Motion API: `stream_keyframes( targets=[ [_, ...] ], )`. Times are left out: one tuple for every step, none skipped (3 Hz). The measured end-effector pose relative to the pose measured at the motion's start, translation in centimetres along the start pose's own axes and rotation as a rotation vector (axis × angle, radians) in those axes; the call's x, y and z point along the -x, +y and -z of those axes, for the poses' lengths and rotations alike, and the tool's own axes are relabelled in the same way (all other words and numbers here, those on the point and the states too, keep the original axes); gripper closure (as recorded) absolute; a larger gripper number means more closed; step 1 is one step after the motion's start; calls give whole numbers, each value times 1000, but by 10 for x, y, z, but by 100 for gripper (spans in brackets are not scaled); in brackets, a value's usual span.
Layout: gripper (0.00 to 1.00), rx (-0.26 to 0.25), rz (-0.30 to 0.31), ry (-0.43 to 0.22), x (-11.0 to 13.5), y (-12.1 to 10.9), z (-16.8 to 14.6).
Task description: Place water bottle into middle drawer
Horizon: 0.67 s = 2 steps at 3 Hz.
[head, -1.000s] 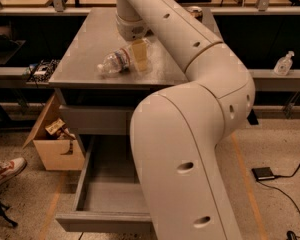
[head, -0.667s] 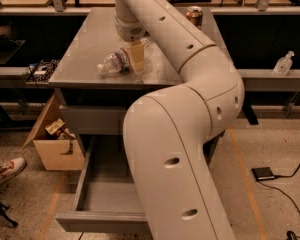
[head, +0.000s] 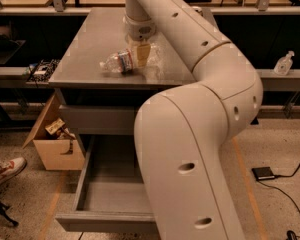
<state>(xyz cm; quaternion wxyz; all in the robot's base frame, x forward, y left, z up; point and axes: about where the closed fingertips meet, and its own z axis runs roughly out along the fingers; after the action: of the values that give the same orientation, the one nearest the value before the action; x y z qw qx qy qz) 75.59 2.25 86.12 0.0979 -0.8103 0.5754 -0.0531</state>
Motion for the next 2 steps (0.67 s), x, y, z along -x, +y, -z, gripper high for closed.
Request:
stream_keyframes(
  targets=[
    [95, 6, -65, 7, -15, 23, 16],
    [100, 9, -162, -16, -21, 59, 38]
  ],
)
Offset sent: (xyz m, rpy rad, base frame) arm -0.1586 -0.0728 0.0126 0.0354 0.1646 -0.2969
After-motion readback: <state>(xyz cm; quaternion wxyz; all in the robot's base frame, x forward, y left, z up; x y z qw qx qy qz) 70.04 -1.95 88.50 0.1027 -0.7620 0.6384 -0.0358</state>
